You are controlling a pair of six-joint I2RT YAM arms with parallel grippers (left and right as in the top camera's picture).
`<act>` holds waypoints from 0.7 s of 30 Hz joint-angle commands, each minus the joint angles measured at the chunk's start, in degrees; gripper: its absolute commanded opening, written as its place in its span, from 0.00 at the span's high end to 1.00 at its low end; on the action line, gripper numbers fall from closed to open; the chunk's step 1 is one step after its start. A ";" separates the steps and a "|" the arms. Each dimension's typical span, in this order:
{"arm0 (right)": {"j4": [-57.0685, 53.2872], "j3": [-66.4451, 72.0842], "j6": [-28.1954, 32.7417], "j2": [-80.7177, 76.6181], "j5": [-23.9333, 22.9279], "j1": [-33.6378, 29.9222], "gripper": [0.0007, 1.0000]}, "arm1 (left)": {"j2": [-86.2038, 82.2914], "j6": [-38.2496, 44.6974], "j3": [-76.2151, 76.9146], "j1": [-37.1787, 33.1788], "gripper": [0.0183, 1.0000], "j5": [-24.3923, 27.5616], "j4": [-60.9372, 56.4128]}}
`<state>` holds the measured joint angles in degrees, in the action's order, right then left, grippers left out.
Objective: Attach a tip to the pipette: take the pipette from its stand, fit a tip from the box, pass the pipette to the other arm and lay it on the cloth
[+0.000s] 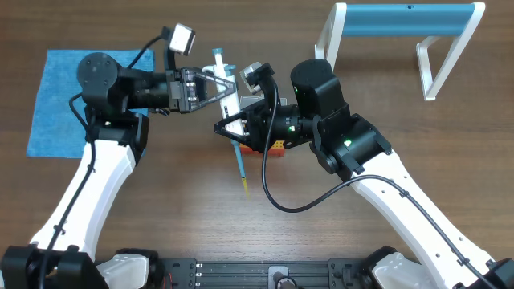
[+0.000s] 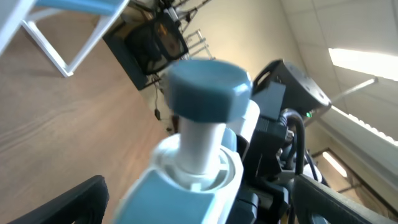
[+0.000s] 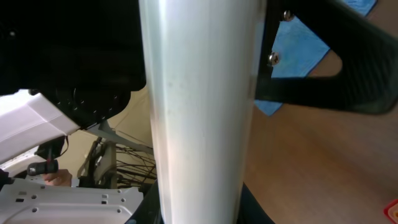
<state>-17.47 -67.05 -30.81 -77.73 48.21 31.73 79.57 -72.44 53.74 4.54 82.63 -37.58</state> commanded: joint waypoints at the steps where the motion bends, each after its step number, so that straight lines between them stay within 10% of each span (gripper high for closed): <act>1: 0.72 -0.31 1.09 0.63 1.38 0.17 0.92 | 0.31 2.91 1.55 1.09 0.17 2.10 -0.37; 4: 0.72 -0.31 1.09 0.63 1.38 0.15 0.92 | 0.31 3.80 1.55 1.01 0.51 2.14 -0.37; 7: 0.70 -0.31 1.07 0.63 1.42 -0.20 0.92 | 0.31 3.96 1.55 1.01 0.51 2.14 -0.15; 11: 0.72 -0.31 1.07 0.63 1.42 -0.94 0.92 | 0.33 3.96 1.55 1.01 0.95 2.10 -0.15; 14: 0.72 -0.31 1.07 0.63 1.44 -0.96 0.88 | 0.33 3.96 1.55 1.01 0.99 2.03 -0.13; 17: 0.66 -0.31 1.07 0.63 1.60 -0.96 0.12 | 0.35 3.96 1.55 1.01 0.99 1.70 -0.13; 21: -0.57 -0.31 2.34 0.81 6.16 -3.56 0.12 | 1.38 6.01 1.55 0.48 0.99 1.70 3.28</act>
<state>-17.17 -67.07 -30.68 -77.36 50.96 30.61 79.88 -67.79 54.00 5.56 84.64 -36.88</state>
